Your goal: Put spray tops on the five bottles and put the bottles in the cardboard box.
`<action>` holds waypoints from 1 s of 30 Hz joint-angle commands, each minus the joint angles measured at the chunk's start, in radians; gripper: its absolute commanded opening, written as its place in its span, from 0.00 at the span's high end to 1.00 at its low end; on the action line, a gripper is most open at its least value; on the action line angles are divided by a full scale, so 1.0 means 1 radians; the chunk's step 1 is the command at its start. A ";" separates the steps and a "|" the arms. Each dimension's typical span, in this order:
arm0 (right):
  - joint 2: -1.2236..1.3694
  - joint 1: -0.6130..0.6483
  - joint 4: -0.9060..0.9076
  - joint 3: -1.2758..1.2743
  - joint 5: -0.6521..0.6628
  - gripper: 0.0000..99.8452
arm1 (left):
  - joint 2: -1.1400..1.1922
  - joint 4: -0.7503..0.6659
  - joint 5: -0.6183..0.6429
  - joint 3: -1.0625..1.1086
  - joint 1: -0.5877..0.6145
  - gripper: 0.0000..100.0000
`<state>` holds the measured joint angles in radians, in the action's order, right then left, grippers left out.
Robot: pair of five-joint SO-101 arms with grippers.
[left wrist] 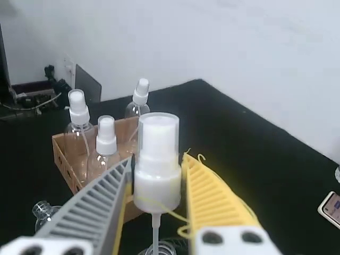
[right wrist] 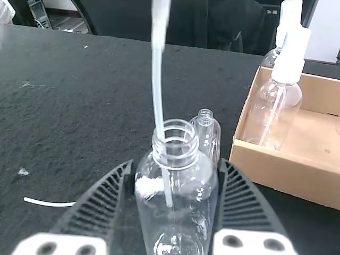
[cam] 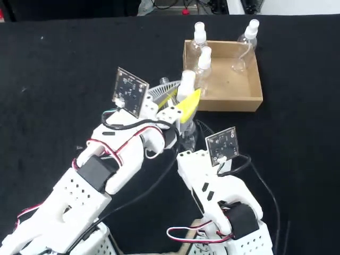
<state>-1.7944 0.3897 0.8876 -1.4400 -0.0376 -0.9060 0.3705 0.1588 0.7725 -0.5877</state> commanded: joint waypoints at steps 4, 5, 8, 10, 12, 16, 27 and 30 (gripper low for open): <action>-0.028 0.006 -0.031 0.004 0.000 0.86 | -0.008 -0.018 0.063 -0.004 -0.007 0.76; -0.028 0.006 -0.031 0.004 0.000 0.86 | -0.008 -0.017 0.098 -0.005 -0.001 0.73; -0.028 0.006 -0.029 0.004 0.002 0.86 | -0.009 -0.017 0.135 -0.012 0.002 0.71; -0.028 0.006 -0.028 0.002 0.002 0.86 | -0.009 -0.017 0.126 -0.018 0.016 0.73; -0.028 0.006 -0.026 0.002 0.002 0.86 | -0.009 -0.017 0.124 -0.038 0.047 0.74; -0.028 0.006 -0.025 0.002 0.002 0.86 | -0.023 0.060 0.129 -0.114 0.131 0.74; -0.027 -0.140 -0.021 0.045 0.002 0.86 | -0.261 0.568 0.123 -0.035 0.622 0.74; -0.027 -0.258 -0.023 0.070 0.002 0.86 | -0.315 0.508 0.120 0.136 0.736 0.74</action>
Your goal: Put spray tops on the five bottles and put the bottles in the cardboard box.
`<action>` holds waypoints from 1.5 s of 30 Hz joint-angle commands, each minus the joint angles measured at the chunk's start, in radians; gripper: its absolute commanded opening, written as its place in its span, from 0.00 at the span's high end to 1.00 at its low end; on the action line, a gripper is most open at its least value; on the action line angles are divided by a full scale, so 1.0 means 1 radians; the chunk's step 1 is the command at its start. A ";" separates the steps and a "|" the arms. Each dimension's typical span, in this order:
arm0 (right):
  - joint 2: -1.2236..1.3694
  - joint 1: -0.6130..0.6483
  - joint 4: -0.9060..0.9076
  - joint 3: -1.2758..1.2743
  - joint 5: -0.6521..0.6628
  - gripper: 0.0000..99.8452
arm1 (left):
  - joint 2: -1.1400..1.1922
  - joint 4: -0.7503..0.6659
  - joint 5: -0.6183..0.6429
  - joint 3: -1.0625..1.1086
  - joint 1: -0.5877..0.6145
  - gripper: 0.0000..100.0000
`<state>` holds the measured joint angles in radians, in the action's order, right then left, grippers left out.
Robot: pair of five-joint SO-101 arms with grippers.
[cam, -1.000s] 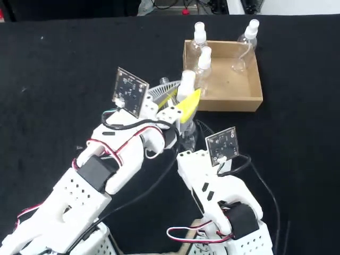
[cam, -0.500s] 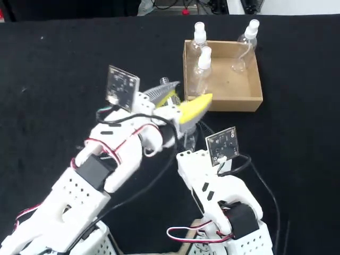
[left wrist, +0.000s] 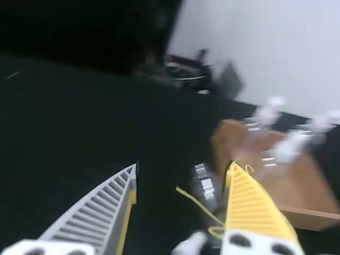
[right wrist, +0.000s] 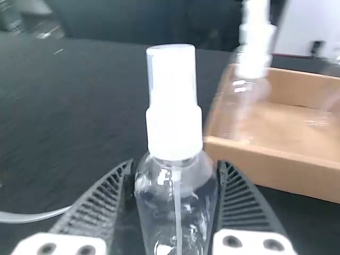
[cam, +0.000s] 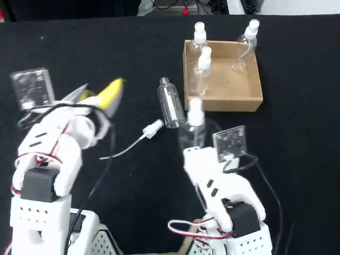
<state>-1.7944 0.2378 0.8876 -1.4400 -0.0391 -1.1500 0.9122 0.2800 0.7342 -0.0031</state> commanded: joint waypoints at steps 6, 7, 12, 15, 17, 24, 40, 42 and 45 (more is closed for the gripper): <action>-0.016 -0.227 -0.023 0.186 0.003 0.86 | -0.215 -0.311 -0.031 0.533 0.309 0.74; -0.016 -0.235 -0.023 0.219 0.003 0.86 | -0.244 -0.353 -0.031 0.595 0.309 0.74; 0.018 -0.242 -0.026 0.360 0.003 0.86 | -0.411 -0.489 -0.032 0.825 0.314 0.74; 0.125 -0.242 -0.040 0.433 0.029 0.86 | -0.522 -0.497 -0.032 0.900 0.306 0.74; 0.234 -0.244 -0.068 0.484 0.041 0.86 | -0.594 -0.497 -0.032 0.949 0.306 0.74; 0.691 -0.261 -0.264 0.622 0.043 0.86 | -0.667 -0.385 -0.038 0.964 0.265 0.74; 1.296 -0.365 -0.867 0.645 0.037 0.86 | -0.646 -0.374 -0.041 0.966 0.260 0.74; 1.349 -0.365 -0.921 0.644 0.037 0.86 | -0.640 -0.376 -0.041 0.966 0.260 0.74; 1.426 -0.365 -1.010 0.648 0.037 0.86 | -0.638 -0.376 -0.041 0.966 0.260 0.74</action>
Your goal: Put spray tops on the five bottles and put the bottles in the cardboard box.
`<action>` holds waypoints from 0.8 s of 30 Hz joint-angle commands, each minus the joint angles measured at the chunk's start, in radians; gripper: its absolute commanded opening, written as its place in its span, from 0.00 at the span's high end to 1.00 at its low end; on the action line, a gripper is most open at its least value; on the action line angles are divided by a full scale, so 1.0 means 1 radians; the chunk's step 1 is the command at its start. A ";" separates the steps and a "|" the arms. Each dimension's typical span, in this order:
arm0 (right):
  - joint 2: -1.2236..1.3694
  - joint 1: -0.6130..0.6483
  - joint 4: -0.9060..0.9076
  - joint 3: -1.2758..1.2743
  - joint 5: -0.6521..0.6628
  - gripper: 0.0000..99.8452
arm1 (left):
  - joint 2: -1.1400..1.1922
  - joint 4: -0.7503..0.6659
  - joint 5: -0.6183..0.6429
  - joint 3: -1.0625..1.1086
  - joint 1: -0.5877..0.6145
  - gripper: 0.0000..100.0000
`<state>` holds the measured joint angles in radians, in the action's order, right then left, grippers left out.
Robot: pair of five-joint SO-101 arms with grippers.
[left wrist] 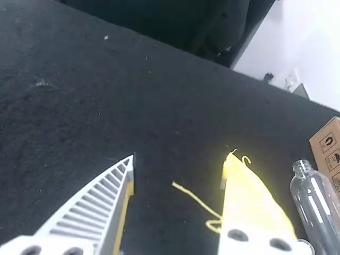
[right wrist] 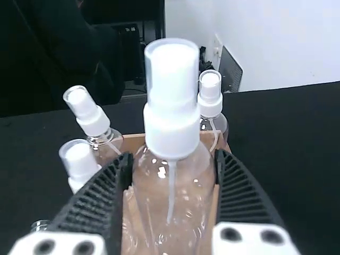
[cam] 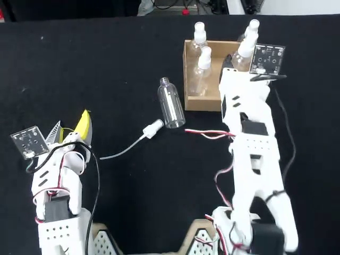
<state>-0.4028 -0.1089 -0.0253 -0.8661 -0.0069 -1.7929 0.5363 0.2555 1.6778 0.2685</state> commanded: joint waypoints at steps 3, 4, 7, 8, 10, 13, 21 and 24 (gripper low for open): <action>0.094 -0.020 -0.198 0.073 0.005 0.86 | 0.006 0.000 -0.017 0.022 -0.012 0.74; 0.110 -0.020 -0.215 0.073 0.005 0.86 | 0.006 0.000 -0.017 0.022 -0.012 0.74; 0.150 -0.020 -0.229 0.081 0.005 0.86 | 0.006 0.000 -0.017 0.024 -0.012 0.74; 0.163 -0.020 -0.229 0.091 0.005 0.86 | 0.006 0.000 -0.017 0.024 -0.012 0.74; 0.189 -0.032 -0.226 0.111 0.005 0.86 | 0.006 0.000 -0.017 0.024 -0.012 0.74; 0.239 -0.048 -0.226 0.148 0.005 0.86 | 0.006 0.000 -0.017 0.024 -0.012 0.74; 0.429 -0.055 -0.224 0.282 0.003 0.86 | 0.006 0.000 -0.017 0.024 -0.012 0.74; 0.496 -0.055 -0.222 0.334 0.003 0.86 | 0.006 0.002 -0.017 0.024 -0.012 0.74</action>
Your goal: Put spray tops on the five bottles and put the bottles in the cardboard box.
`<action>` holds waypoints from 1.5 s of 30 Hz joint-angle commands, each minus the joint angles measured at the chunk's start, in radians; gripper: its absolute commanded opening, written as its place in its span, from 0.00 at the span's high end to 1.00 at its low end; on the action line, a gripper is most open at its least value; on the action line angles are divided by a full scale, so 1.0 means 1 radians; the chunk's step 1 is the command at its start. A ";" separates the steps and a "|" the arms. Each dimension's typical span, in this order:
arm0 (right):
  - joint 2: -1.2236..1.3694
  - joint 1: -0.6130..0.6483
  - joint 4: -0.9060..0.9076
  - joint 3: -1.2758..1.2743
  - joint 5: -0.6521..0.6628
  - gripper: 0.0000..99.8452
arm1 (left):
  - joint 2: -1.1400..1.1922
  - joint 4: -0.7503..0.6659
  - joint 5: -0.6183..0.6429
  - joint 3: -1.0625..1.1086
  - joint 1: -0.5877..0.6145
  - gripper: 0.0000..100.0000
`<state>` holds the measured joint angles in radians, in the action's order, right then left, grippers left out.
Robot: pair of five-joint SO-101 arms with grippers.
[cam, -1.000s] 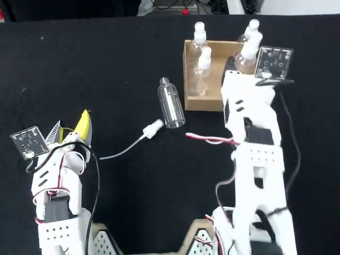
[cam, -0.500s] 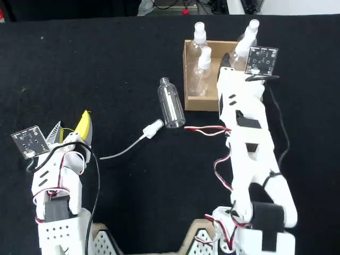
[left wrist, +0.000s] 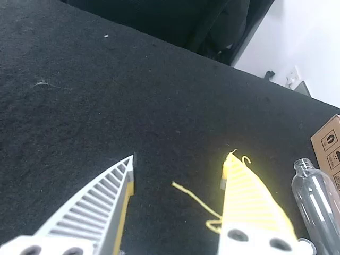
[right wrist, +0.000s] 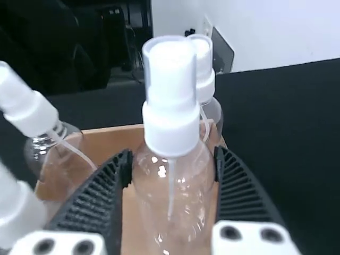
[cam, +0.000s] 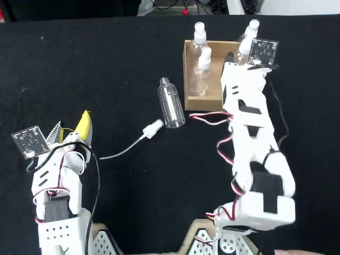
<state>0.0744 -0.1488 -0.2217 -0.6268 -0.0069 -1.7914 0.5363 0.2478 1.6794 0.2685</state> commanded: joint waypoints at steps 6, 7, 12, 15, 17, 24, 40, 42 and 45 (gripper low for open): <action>0.087 -0.015 -0.026 0.139 0.003 0.86 | 0.005 0.002 -0.009 0.022 -0.012 0.74; 0.093 -0.014 -0.028 0.142 0.003 0.86 | 0.005 0.002 -0.009 0.022 -0.012 0.74; 0.122 0.011 -0.028 0.145 0.003 0.86 | 0.005 0.002 -0.009 0.022 -0.012 0.74; 0.134 0.017 -0.029 0.147 0.003 0.86 | 0.005 0.002 -0.009 0.022 -0.012 0.74; 0.139 0.017 -0.029 0.147 0.003 0.86 | 0.005 0.002 -0.009 0.022 -0.012 0.74; 0.148 0.018 -0.026 0.147 0.003 0.79 | 0.005 0.002 -0.009 0.022 -0.012 0.74; 0.151 0.023 -0.025 0.147 0.003 0.72 | 0.005 0.002 -0.009 0.022 -0.012 0.74; 0.136 0.021 -0.025 0.142 0.003 0.72 | 0.005 0.002 -0.009 0.022 -0.012 0.74; 0.096 0.020 -0.002 0.140 0.003 0.72 | 0.005 0.002 -0.009 0.022 -0.012 0.74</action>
<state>0.2478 -0.1350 -0.2217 -0.5393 -0.0069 -1.7914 0.5363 0.2463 1.6794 0.2685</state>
